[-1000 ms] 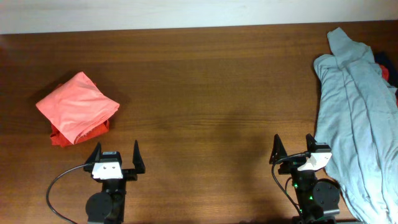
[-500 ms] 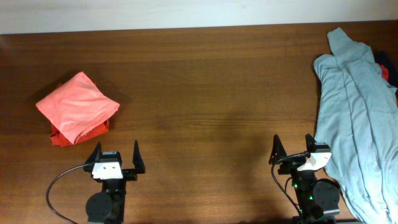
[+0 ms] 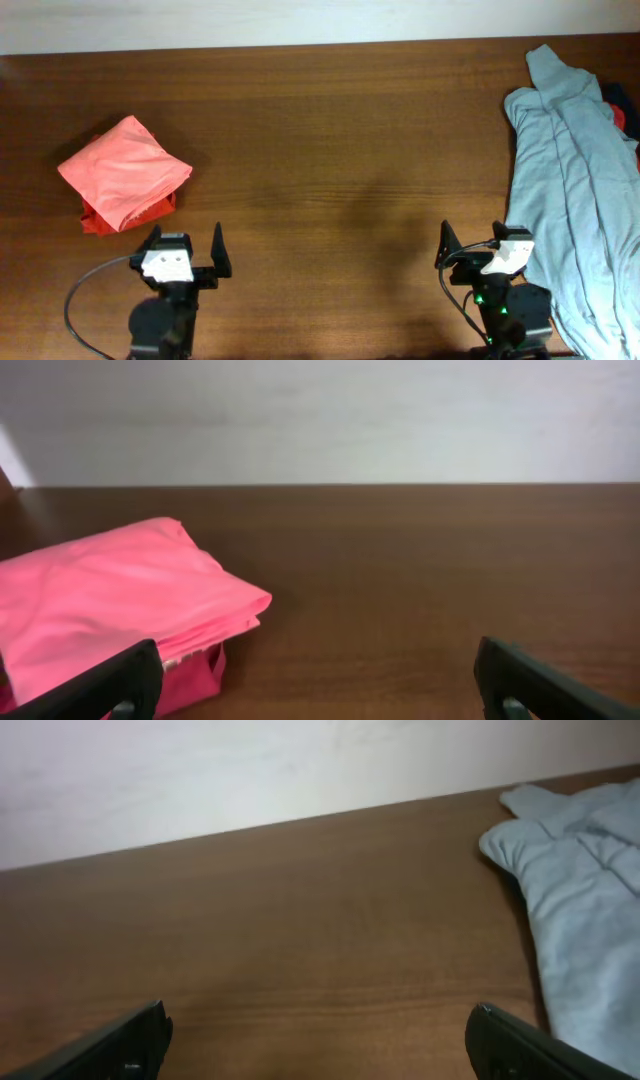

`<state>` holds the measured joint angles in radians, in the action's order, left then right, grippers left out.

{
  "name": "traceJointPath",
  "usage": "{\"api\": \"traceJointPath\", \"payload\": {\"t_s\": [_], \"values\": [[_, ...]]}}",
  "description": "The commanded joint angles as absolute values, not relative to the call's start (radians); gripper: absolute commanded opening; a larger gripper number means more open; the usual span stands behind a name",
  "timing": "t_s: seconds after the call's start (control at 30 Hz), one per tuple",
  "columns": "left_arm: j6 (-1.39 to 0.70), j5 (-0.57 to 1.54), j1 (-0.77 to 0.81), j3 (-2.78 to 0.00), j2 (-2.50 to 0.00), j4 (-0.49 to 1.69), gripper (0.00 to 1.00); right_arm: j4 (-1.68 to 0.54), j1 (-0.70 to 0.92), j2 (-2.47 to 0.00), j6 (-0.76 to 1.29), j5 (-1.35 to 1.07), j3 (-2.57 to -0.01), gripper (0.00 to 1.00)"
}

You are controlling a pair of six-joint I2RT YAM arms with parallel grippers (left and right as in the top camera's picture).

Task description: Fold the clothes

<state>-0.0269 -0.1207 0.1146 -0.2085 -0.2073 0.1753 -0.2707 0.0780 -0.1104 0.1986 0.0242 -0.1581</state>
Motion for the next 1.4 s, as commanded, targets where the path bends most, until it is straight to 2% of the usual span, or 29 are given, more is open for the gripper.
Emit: {"api": "traceJointPath", "payload": {"t_s": [0.0, 0.2, 0.3, 0.43, 0.63, 0.8, 0.97, 1.2, 1.37], "values": [[-0.041, -0.108, 0.109, -0.340, -0.355, 0.191, 0.99, -0.283, 0.071, -0.232, 0.183, 0.043, -0.288, 0.99], [-0.040, -0.093, 0.109, -0.621, -0.670, 0.351, 0.99, -0.327, 0.069, -0.577, 0.035, 0.052, -0.543, 0.99], [-0.040, -0.093, 0.109, -0.760, -0.803, 0.471, 0.99, -0.385, 0.063, -0.745, 0.030, 0.099, -0.678, 0.99], [-0.041, -0.065, 0.109, -0.922, -0.938, 0.621, 0.99, -0.511, -0.022, -1.019, 0.030, 0.092, -0.918, 0.99], [-0.040, 0.020, 0.109, -0.972, -0.974, 0.644, 0.99, -0.664, -0.232, -1.293, 0.029, 0.057, -1.216, 0.99], [-0.041, 0.023, 0.109, -0.971, -0.975, 0.645, 0.99, -0.583, -0.474, -1.459, -0.016, 0.056, -1.328, 0.99], [-0.041, 0.020, 0.109, -0.971, -0.976, 0.647, 0.99, -0.458, -0.694, -1.642, -0.057, 0.053, -1.332, 0.98], [-0.041, 0.020, 0.109, -0.971, -0.978, 0.648, 0.99, -0.369, -0.824, -1.825, -0.189, -0.023, -1.332, 1.00], [-0.041, 0.020, 0.109, -0.971, -0.988, 0.648, 0.99, -0.320, -0.859, -1.913, -0.226, -0.084, -1.332, 0.99]]}}
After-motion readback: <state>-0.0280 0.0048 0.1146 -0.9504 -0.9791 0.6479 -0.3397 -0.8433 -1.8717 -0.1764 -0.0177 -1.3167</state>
